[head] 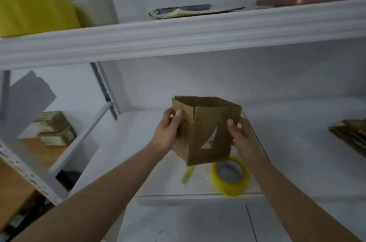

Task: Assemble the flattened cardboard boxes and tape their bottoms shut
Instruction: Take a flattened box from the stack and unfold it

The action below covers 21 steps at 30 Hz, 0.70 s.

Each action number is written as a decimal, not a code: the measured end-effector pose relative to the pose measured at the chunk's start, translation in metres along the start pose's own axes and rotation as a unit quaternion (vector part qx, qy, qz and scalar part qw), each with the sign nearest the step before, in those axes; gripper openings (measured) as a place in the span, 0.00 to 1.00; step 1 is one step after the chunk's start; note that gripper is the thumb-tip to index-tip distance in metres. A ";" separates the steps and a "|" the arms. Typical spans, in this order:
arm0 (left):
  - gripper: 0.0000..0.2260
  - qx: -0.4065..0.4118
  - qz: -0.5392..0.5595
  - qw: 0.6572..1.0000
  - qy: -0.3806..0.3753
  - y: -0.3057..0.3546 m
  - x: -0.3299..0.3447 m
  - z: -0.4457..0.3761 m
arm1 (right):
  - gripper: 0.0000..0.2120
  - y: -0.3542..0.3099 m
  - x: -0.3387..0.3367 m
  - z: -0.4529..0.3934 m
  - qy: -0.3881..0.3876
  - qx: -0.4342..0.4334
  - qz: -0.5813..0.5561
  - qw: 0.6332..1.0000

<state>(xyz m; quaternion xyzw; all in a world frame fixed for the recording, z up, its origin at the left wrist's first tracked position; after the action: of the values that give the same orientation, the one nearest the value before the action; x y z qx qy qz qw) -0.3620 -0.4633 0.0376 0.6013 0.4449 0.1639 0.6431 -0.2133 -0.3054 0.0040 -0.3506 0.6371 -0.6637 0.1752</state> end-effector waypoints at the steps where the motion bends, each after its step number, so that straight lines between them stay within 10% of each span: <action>1: 0.19 -0.019 0.012 1.000 0.006 -0.009 -0.013 -0.002 | 0.26 0.004 0.013 -0.002 -0.013 0.001 0.015 1.000; 21: 0.28 -0.153 0.168 0.967 -0.114 -0.196 -0.118 -0.036 | 0.17 0.125 0.162 -0.022 0.014 0.182 0.006 0.983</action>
<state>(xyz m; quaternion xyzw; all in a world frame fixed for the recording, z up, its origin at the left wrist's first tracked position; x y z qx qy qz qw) -0.5181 -0.5721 -0.0937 0.5763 0.2307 0.2662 0.7374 -0.3677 -0.4160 -0.0768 -0.2998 0.5098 -0.7726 0.2311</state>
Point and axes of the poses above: each hand's wrist, its own z-axis away from the middle knuckle, its own x-axis out of the palm, y = z × x, the point moved 6 cm from there along -z, towards the middle knuckle, and after that the axes turned 11 degrees about -z, right-handed, at the moved point
